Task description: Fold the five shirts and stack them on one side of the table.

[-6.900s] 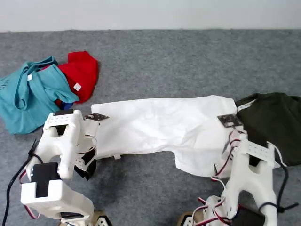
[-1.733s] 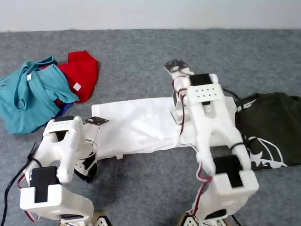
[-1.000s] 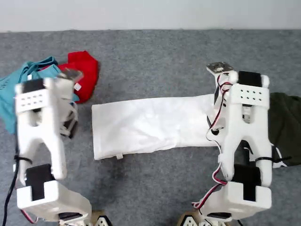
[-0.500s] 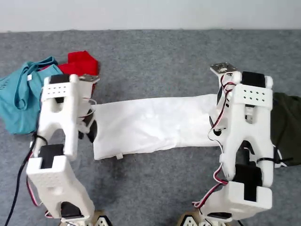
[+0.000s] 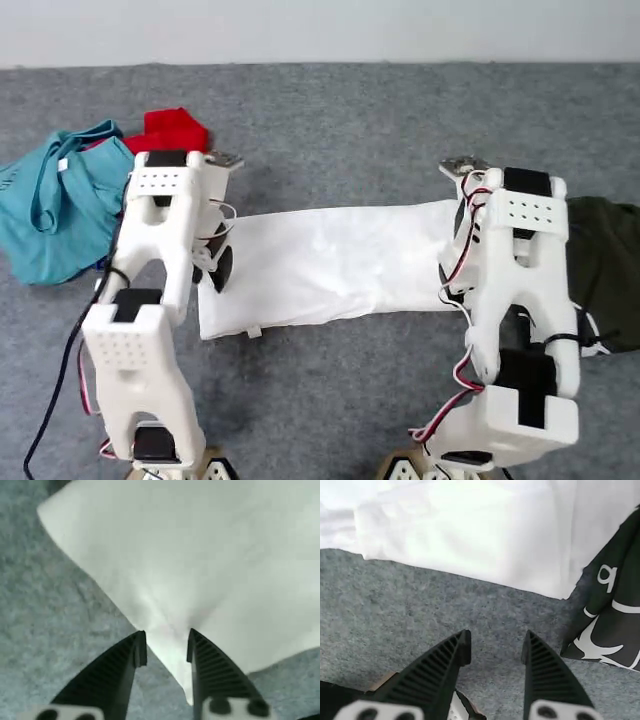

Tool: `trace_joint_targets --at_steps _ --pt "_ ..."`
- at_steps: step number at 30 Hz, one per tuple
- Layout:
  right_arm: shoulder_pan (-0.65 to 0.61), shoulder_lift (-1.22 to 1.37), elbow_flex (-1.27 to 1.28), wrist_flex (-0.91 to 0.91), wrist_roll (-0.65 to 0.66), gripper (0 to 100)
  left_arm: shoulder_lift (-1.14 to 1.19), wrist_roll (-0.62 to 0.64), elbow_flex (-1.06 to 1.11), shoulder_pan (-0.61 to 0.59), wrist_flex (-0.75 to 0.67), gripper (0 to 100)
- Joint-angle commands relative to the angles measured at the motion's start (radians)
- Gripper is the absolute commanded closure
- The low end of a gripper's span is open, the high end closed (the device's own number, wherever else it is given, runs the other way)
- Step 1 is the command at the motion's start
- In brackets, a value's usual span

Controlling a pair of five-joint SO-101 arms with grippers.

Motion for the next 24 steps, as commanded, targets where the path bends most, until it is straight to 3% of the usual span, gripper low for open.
trace_joint_targets --at_steps 1,16,20,24 --pt "0.012 -0.056 0.002 -0.012 0.008 81.6 0.061 -0.014 -0.084 -0.005 -0.005 85" --pt "0.012 -0.056 0.005 -0.016 0.005 81.6 0.204 -0.011 -0.157 -0.009 0.018 85" --pt "0.012 -0.056 0.005 -0.016 0.005 81.6 0.262 0.069 -0.159 0.015 -0.006 85" --pt "0.012 -0.056 0.005 -0.016 0.005 81.6 0.272 0.094 -0.159 0.041 -0.032 94"
